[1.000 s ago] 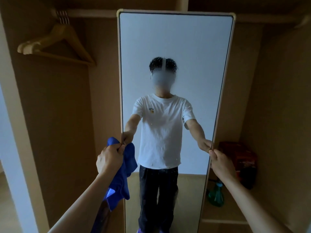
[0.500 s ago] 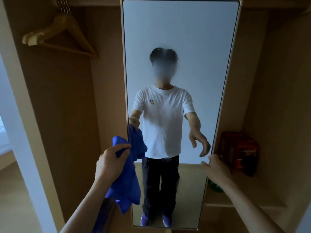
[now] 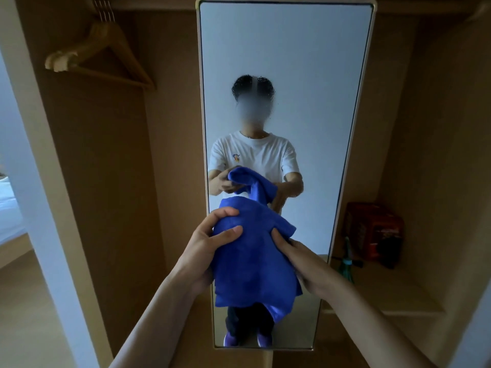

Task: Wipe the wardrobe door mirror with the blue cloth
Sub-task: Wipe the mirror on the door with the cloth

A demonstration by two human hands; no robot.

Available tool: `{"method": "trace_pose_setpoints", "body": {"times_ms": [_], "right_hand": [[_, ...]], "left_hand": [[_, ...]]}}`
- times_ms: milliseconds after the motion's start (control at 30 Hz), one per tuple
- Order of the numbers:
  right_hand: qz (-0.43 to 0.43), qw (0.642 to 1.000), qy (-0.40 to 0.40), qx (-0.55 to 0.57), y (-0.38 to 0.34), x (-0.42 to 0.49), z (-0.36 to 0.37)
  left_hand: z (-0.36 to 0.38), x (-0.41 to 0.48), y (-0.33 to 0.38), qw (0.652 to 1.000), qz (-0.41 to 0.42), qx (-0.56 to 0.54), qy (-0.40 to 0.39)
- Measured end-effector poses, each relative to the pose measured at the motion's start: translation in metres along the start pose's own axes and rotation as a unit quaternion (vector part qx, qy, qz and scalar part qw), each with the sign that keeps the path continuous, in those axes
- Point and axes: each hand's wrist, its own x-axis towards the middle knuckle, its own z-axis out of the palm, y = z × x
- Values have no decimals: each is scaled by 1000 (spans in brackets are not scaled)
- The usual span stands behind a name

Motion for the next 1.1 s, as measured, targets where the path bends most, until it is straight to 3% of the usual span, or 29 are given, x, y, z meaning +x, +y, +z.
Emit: {"method": "trace_pose_setpoints", "body": {"times_ms": [167,400,533,733,933,1033,1100], "right_hand": [[37,984,15,173,-5,-7,12],[12,985,54,162,-5,-2,21],[-20,994,53,89,-16,-6,25],[-91,987,60,121,-26,-14,27],[-104,983,103,115,-29,-11,30],[-118,982,71,126,-31,-8,29],[-143,980,41,134,-35,-5,29]], "left_hand": [[2,-3,-12,993,-18,-106,-45],[-8,-6,-15,986,-23,-146,-74],[-21,-3,-7,996,-13,-74,-47],[-30,-4,-4,998,23,64,-5],[-4,-2,-5,962,11,271,23],[12,1,-2,968,6,243,-58],[21,7,0,974,37,217,-57]]}}
